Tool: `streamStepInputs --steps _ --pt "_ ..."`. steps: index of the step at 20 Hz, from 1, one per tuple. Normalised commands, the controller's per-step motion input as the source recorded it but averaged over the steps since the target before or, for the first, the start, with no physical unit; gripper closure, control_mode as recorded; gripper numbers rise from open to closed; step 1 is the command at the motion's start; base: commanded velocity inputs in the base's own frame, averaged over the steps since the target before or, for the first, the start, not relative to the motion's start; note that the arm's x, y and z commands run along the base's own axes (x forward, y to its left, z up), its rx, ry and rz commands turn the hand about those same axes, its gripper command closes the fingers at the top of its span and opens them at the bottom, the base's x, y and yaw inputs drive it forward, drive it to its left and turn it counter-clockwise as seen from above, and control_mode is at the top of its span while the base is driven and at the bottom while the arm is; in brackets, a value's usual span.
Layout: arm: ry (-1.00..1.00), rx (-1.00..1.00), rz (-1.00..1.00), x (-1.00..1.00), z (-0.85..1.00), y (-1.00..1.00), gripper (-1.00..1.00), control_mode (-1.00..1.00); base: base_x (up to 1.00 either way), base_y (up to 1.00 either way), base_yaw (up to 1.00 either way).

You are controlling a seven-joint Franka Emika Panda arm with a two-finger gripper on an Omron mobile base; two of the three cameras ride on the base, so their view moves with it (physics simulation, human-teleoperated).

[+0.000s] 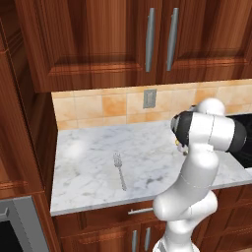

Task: Take the fork and place it on the left side of the plate. Then take the spoon and place it on the right side of the plate. Make sure they're directly next to the plate.

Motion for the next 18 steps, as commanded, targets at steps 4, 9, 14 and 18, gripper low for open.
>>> streamStepInputs --steps 4,9,14,18 --pt "-0.07 0.00 0.12 0.46 -0.13 0.00 -1.00 -1.00 0.00 0.00 0.00" --pt "0.00 0.00 0.03 0.45 -0.18 0.07 -1.00 -1.00 0.00 0.00 0.00" --pt "0.00 0.00 0.00 0.30 -0.18 0.08 -1.00 -1.00 0.00 0.00 0.00" --pt "0.00 0.00 0.00 0.21 -0.22 0.03 -1.00 -1.00 0.00 0.00 0.00"
